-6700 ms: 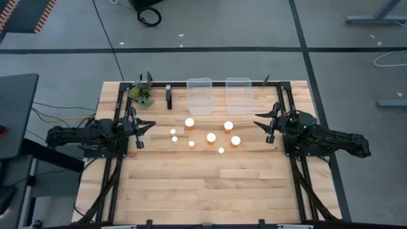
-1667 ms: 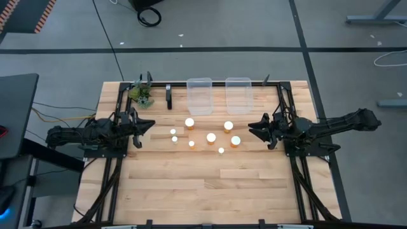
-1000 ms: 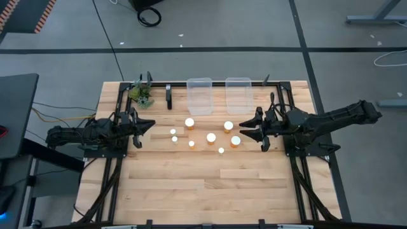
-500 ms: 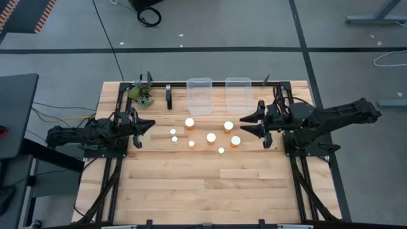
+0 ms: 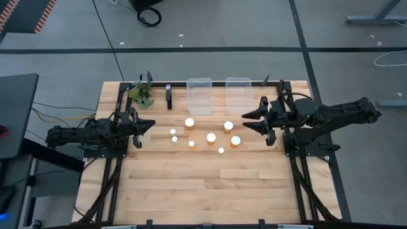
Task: Pick and place medicine bottles into bin by pill shape (circle, oval)
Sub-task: Put the bottom right big orange pill into the right transparent bin
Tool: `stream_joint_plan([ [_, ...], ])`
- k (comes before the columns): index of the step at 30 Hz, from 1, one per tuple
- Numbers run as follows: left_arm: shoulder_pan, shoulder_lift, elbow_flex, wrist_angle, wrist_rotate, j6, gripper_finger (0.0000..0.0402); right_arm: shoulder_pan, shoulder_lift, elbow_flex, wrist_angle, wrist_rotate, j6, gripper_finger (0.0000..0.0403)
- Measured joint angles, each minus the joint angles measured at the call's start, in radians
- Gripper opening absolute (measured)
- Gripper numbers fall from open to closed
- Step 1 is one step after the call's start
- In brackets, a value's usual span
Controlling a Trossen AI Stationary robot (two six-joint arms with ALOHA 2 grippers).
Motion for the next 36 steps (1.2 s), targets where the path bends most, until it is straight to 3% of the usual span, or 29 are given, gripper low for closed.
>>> stream_joint_plan([
  [36, 0.0, 0.0, 0.0, 0.001, 0.0, -0.01, 0.0031, 0.011, 0.056, 0.01, -0.083, -0.001, 0.169, 0.0157],
])
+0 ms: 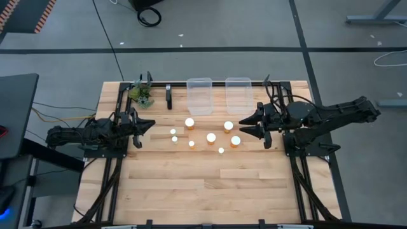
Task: Pick and place medicine bottles into bin by pill shape (circle, oval)
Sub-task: Put the bottom right big orange pill into the right transparent bin
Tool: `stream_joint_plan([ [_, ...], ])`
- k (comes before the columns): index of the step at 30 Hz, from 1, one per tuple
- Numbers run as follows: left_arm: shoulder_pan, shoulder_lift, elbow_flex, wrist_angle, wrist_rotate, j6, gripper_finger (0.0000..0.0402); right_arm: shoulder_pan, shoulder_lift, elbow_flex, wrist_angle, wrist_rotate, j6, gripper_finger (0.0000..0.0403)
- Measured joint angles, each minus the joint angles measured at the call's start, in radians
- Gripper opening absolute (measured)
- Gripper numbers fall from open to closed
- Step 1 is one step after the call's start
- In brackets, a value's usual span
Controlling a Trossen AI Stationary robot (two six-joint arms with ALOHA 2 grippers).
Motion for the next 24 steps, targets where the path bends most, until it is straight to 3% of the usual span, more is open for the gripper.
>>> stream_joint_plan([
  [13, 0.0, 0.0, 0.0, 0.0, 0.0, 0.0, 0.0038, 0.0, 0.124, 0.0, -0.002, 0.011, 0.017, 0.0157],
  [24, 0.0, 0.0, 0.0, 0.0, 0.0, 0.001, 0.0028, 0.0, 0.144, -0.001, -0.016, -0.097, -0.083, 0.0157],
])
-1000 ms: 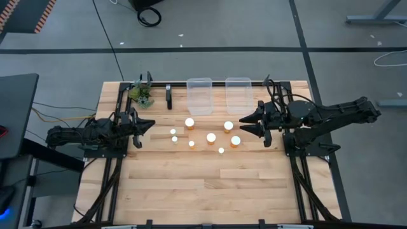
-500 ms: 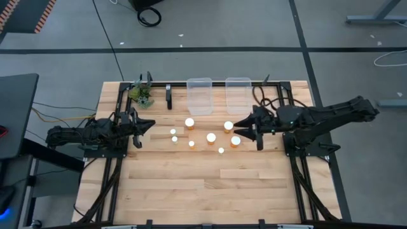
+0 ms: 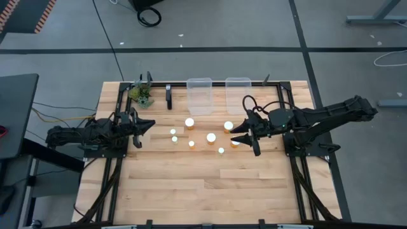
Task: Pick and place medicine bottles into bin by pill shape (circle, oval)
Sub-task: Put the bottom right big orange pill into the right transparent bin
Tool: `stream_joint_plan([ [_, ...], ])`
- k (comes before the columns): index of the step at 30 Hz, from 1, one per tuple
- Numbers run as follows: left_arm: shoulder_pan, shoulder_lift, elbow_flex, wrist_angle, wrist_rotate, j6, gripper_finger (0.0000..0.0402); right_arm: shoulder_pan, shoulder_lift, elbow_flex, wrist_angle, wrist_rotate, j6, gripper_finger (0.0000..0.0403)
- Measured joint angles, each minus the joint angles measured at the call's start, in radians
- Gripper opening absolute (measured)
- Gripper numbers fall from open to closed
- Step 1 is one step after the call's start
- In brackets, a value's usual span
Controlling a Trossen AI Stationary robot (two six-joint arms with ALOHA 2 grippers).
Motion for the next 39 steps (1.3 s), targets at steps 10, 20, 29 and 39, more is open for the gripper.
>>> stream_joint_plan([
  [10, 0.0, 0.0, 0.0, 0.0, 0.0, 0.0, 0.0036, 0.075, 0.0, 0.0, -0.018, -0.049, -0.004, 0.0157],
  [20, 0.0, 0.0, 0.0, 0.0, 0.0, 0.0, 0.0025, 0.128, 0.0, 0.0, -0.018, -0.02, 0.001, 0.0157],
  [29, 0.0, 0.0, 0.0, 0.0, 0.0, 0.0, 0.0035, 0.121, 0.0, 0.0, -0.018, -0.018, -0.05, 0.0157],
  [39, 0.0, 0.0, 0.0, 0.0, 0.0, 0.0, 0.0028, 0.179, 0.087, 0.171, -0.259, 0.145, -0.032, 0.0157],
])
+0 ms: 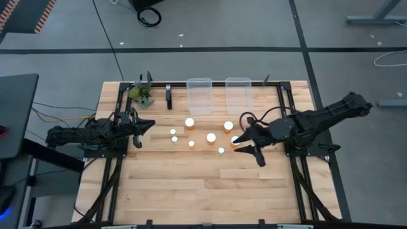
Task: Pick and place medicine bottles into bin by pill shape (circle, oval)
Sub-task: Put the bottom right big orange pill into the right transparent bin
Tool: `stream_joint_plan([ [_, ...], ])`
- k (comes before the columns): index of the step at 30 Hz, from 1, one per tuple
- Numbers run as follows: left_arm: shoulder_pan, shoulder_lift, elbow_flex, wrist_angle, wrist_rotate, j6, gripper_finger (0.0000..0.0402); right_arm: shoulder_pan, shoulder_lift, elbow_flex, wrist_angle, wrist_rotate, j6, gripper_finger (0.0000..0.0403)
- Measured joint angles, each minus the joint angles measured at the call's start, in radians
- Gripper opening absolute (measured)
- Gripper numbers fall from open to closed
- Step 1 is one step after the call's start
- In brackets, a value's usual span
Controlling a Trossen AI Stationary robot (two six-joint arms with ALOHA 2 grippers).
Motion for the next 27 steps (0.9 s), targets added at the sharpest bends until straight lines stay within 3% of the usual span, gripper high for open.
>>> stream_joint_plan([
  [6, 0.0, 0.0, 0.0, 0.0, 0.0, 0.001, 0.0036, 0.024, 0.113, 0.112, -0.177, 0.113, 0.055, 0.0157],
  [13, 0.0, 0.0, 0.0, -0.001, 0.0, 0.0, 0.003, 0.016, 0.219, 0.14, -0.22, 0.14, 0.05, 0.0157],
  [18, 0.0, 0.0, 0.0, 0.0, 0.0, 0.0, 0.0026, -0.034, 0.275, 0.14, -0.296, 0.142, 0.139, 0.0159],
  [27, 0.0, 0.0, 0.0, -0.001, 0.0, 0.0, 0.0036, -0.156, 0.367, 0.14, -0.434, 0.107, 0.205, 0.0214],
])
